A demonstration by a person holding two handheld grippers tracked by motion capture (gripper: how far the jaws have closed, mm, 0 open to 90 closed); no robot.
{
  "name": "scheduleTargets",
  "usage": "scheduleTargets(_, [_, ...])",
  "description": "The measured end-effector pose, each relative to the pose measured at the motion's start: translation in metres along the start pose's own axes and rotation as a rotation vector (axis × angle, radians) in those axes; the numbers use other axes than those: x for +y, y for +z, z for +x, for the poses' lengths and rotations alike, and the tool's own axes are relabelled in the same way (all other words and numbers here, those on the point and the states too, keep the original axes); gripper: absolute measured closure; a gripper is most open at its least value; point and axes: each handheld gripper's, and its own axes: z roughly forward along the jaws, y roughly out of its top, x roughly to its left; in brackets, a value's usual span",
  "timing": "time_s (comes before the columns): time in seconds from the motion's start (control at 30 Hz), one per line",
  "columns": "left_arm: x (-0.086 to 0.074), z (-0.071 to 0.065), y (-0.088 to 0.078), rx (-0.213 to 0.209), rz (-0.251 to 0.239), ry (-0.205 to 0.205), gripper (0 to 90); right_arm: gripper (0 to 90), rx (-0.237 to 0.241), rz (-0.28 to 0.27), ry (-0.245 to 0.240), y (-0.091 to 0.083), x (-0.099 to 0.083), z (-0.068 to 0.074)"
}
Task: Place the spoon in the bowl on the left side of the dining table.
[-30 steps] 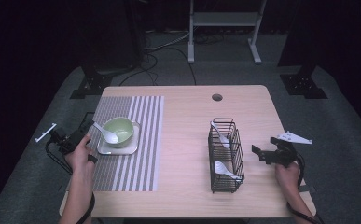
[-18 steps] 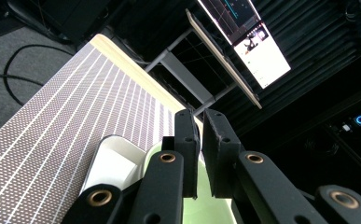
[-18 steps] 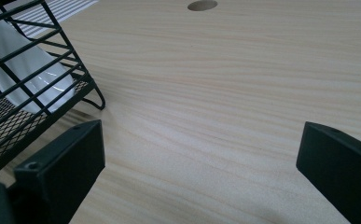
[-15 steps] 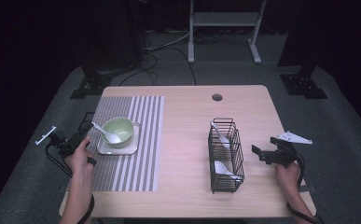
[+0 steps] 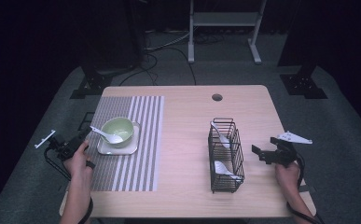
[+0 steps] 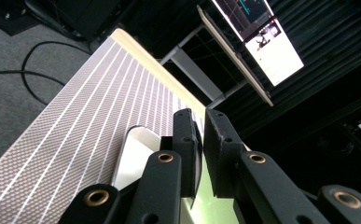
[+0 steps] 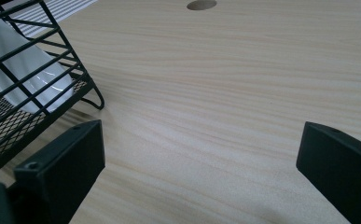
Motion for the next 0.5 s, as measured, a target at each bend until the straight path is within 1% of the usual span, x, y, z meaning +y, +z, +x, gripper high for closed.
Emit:
scheduleTargets(0.07, [-0.0022,0.0036,-0.0012,0.013,0.009,0.011,81.8,0.0,0.0,0.0,0.002,0.0,0.0,-0.0001])
scheduleTargets(0.17, [-0.0033,0.0052,-0.0025,0.022,0.013,0.015,81.6,0.0,0.0,0.0,0.003,0.0,0.0,-0.0002])
scheduleTargets(0.23, [-0.004,0.0065,-0.0036,0.018,0.015,0.013,80.7,0.0,0.0,-0.001,0.004,0.0,0.0,-0.0002])
scheduleTargets(0.3, [-0.0042,0.0073,-0.0049,0.023,0.018,0.023,79.9,0.0,0.002,-0.001,0.007,0.0001,0.0001,-0.0004])
scheduleTargets(0.5, [-0.0081,0.0084,-0.0071,0.018,0.025,0.029,78.9,0.0,0.006,-0.003,0.007,-0.0001,0.0001,-0.0005])
